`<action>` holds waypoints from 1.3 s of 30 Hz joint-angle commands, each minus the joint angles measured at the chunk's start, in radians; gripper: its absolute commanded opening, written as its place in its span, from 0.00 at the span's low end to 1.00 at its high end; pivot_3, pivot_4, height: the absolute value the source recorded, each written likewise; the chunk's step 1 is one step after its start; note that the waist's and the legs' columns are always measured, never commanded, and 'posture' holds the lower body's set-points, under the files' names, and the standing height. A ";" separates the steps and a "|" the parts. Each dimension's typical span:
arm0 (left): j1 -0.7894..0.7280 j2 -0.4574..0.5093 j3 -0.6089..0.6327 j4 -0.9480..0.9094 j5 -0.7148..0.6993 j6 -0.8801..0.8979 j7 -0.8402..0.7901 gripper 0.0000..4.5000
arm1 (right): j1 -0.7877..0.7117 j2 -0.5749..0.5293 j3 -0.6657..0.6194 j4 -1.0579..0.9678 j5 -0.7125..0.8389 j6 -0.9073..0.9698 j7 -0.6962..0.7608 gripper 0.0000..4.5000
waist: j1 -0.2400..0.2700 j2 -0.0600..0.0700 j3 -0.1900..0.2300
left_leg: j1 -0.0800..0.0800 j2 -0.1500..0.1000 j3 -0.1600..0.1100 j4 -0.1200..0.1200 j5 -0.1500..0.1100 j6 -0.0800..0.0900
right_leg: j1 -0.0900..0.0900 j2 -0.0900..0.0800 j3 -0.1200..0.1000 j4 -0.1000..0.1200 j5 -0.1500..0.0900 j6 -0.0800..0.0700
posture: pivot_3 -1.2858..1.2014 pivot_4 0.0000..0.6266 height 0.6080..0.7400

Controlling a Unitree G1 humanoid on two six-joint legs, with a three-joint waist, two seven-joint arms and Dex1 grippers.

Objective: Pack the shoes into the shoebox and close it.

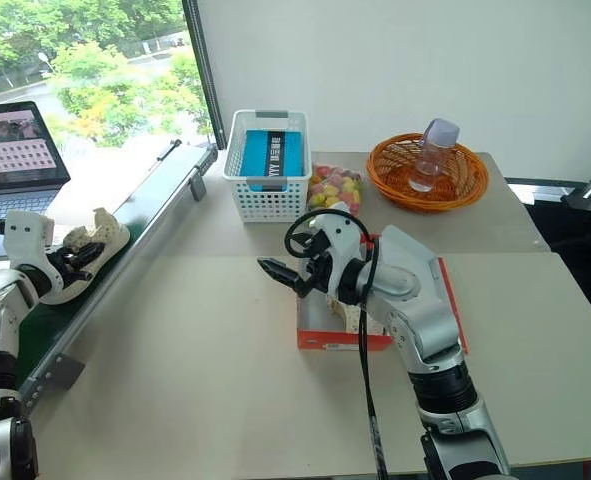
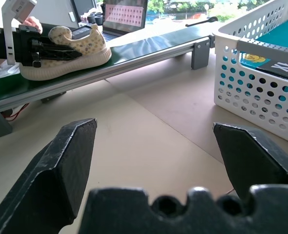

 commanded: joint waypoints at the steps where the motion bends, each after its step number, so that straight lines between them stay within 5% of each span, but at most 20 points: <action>1: -0.016 -0.041 -0.003 -0.039 -0.036 0.007 -0.004 0.06 | -0.022 -0.006 -0.032 -0.018 -0.006 -0.027 -0.004 1.00 | 0.006 0.000 0.000 | 0.000 0.000 0.000 0.000 0.000 0.000 | 0.000 0.000 0.000 0.000 0.000 0.000 | 0.52 0.24 1.00; 15: -0.304 -0.227 -0.102 -0.502 -0.208 0.273 0.107 0.02 | -0.103 0.055 -0.123 -0.052 0.094 0.039 -0.064 1.00 | -0.005 -0.006 0.003 | -0.006 0.000 -0.002 0.001 0.003 0.003 | -0.001 0.001 -0.002 -0.002 0.001 0.003 | 0.52 0.24 1.00; 23: -0.430 -0.409 -0.183 -0.587 -0.298 0.363 0.173 0.02 | -0.339 0.311 -0.529 0.014 0.518 0.134 -0.523 1.00 | -0.021 -0.005 0.003 | -0.005 0.000 -0.004 -0.001 0.003 0.003 | -0.002 0.002 -0.001 0.000 0.002 0.003 | 0.52 0.24 1.00; 29: -0.428 -0.493 -0.248 -0.601 -0.300 0.349 0.187 0.02 | -0.369 0.339 -0.592 0.001 0.704 0.124 -0.717 1.00 | -0.021 -0.005 0.003 | -0.006 -0.001 -0.004 -0.001 0.003 0.003 | -0.002 0.002 -0.001 -0.002 0.002 0.003 | 0.52 0.24 1.00; 39: -0.465 -0.559 -0.266 -0.588 -0.307 0.317 0.195 0.02 | -0.306 0.289 -0.542 -0.001 0.777 0.121 -0.810 1.00 | -0.025 -0.003 0.004 | -0.006 -0.001 -0.004 -0.001 0.003 0.003 | -0.002 0.002 0.000 -0.002 0.002 0.003 | 0.52 0.24 1.00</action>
